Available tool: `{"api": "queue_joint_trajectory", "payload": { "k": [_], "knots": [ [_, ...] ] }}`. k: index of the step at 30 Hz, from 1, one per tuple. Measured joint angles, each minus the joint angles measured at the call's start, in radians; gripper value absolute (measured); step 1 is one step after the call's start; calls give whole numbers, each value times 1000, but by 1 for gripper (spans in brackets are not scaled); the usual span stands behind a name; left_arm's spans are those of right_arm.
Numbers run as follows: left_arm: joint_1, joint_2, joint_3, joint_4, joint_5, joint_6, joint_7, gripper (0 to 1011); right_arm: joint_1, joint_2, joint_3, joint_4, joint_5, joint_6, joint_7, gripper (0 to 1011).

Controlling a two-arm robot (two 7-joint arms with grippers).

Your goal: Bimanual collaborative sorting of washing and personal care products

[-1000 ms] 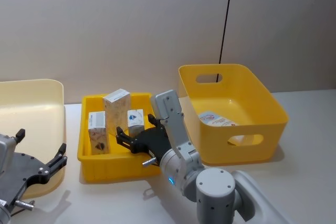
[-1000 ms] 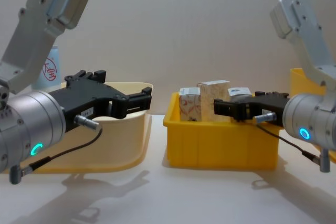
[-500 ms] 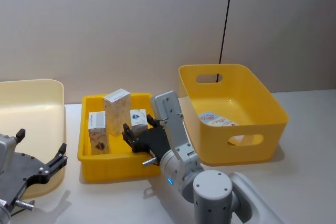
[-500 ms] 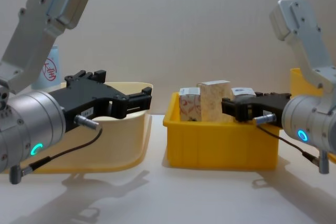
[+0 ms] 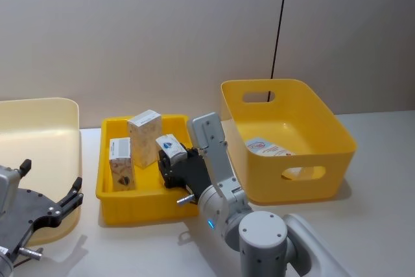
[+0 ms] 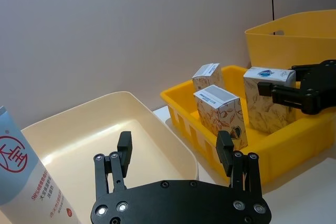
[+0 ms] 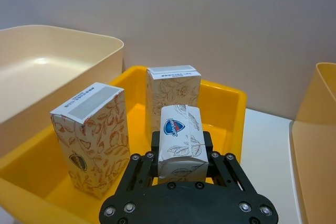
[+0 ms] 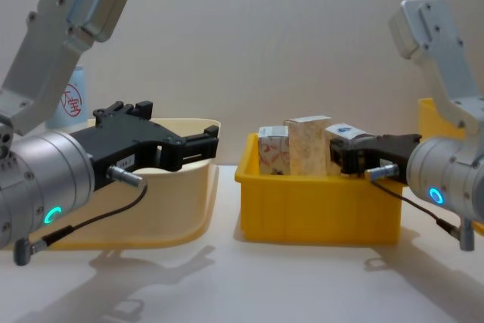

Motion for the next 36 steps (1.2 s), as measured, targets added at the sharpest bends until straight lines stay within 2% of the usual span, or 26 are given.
{"api": "queue_joint_trajectory", "payload": {
  "k": [7, 23, 33, 36],
  "knots": [
    [0, 0, 0, 0, 0, 0, 0, 1000, -4, 4, 11, -7, 3, -38, 11, 402],
    [0, 0, 0, 0, 0, 0, 0, 1000, -4, 18, 54, -40, 21, -211, 51, 402],
    [0, 0, 0, 0, 0, 0, 0, 999, 5, 28, 107, -72, 29, -333, 54, 403],
    [0, 0, 0, 0, 0, 0, 0, 1000, 5, 30, 121, -79, 28, -353, 44, 402]
  ]
}}
